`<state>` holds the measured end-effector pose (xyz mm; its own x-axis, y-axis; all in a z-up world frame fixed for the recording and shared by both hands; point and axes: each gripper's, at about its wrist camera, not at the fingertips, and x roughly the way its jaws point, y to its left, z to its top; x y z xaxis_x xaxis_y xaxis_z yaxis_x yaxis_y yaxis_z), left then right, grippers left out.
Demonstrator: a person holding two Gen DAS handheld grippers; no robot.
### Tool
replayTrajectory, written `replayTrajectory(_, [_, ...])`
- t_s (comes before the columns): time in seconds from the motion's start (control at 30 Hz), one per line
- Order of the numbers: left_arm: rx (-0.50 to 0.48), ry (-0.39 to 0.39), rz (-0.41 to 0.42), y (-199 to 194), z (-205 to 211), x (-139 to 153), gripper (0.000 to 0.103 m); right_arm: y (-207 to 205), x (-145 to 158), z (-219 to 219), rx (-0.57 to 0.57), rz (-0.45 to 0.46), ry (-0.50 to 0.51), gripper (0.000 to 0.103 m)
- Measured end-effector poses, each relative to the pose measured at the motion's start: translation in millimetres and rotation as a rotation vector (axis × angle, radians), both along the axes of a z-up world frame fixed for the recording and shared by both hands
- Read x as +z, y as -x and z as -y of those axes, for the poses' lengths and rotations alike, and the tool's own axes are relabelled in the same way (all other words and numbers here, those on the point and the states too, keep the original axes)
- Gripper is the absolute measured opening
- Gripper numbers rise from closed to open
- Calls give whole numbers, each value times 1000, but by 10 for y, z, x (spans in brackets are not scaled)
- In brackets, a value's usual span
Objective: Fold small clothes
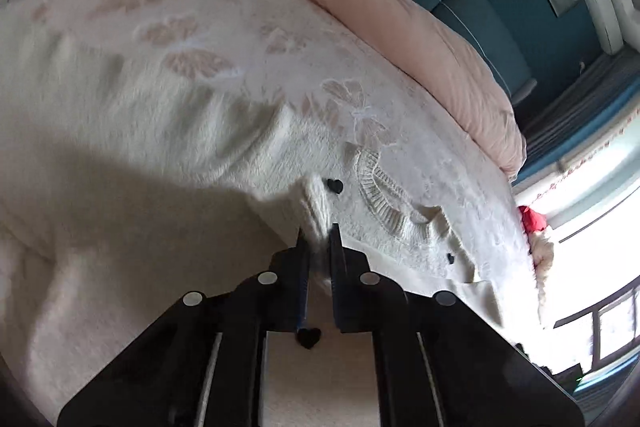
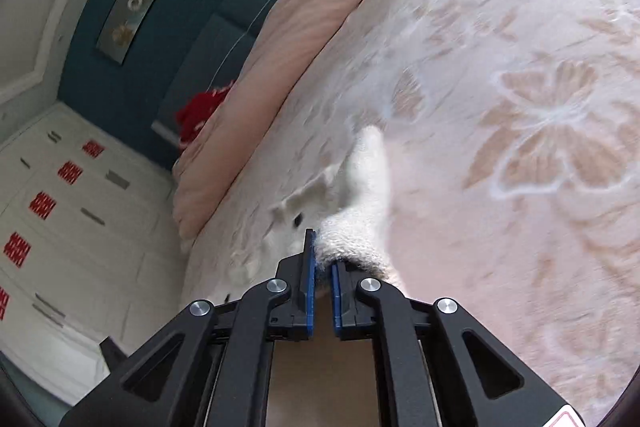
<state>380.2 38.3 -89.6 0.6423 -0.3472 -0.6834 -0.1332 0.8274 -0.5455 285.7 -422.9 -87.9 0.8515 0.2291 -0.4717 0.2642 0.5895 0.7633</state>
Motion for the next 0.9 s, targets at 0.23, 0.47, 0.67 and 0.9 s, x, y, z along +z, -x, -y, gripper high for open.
replayTrajectory(0.23, [-15,-43,-90,109,15,-448,11,17,-213,-64,82,-212,93,16])
replayTrajectory(0.47, [-29,-96,-86,64,74,-453,11,-415,226,-499,176,-152,371,15])
replayTrajectory(0.67, [-22,-101,-36,247,-96,-412,12,-479,-33,-652,173,-308,527,5])
replayTrajectory(0.9, [238,-172,41,854,-1352,-98,54,-4,-206,-1323,292,-253,697,29])
